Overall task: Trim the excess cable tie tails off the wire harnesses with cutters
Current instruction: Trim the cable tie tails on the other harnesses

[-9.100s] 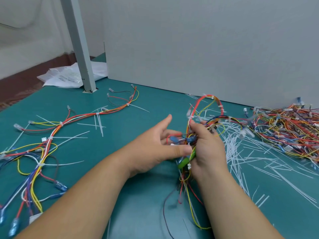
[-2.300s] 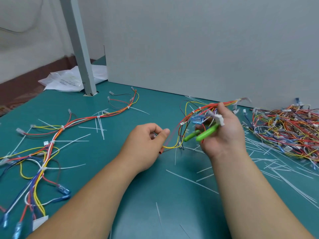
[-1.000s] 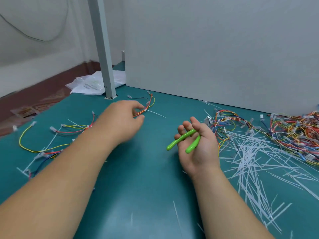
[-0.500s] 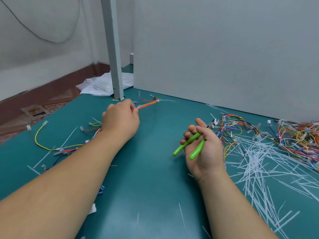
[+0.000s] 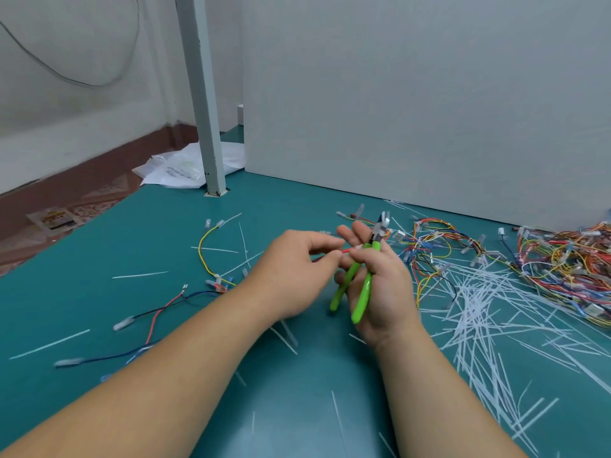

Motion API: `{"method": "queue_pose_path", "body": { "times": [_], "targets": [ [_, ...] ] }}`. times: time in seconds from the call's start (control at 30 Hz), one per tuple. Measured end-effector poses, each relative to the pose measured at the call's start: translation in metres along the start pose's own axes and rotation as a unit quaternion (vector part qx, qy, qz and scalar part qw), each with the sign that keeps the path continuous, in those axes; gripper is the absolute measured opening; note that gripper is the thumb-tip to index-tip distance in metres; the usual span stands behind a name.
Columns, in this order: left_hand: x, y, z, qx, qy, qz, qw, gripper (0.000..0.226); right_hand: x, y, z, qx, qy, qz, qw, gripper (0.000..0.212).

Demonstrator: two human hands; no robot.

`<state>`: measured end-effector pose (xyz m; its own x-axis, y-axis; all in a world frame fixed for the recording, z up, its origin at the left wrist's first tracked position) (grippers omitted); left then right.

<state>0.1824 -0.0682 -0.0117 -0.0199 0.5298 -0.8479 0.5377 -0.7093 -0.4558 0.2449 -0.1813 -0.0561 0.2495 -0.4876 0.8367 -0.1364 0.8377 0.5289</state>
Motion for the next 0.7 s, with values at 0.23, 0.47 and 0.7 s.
{"method": "queue_pose_path", "body": {
  "times": [0.23,0.47,0.7],
  "targets": [
    [0.053,-0.02,0.014,0.041,-0.068,-0.227,0.971,0.083,0.03,-0.008,-0.007,0.037,-0.005,-0.195,0.98,0.047],
    [0.039,-0.031,0.0,0.003,0.003,-0.265,0.964,0.053,0.034,-0.009,-0.009,0.042,-0.006,-0.215,0.976,0.05],
    [-0.017,-0.057,-0.011,-0.205,0.022,0.079,0.975,0.036,0.015,-0.005,-0.002,-0.02,-0.037,-0.044,0.998,0.031]
  ]
}}
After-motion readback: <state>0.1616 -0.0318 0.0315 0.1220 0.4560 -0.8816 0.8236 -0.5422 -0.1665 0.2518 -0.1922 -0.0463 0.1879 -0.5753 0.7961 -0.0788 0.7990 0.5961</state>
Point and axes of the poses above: each hand's wrist, its own z-axis away from the middle knuckle, its own y-axis out of the palm, x = y × z, the point moved 10 cm from there along -z, towards the middle knuckle, and after that the axes turned 10 degrees about -x, right-handed, at the moved point
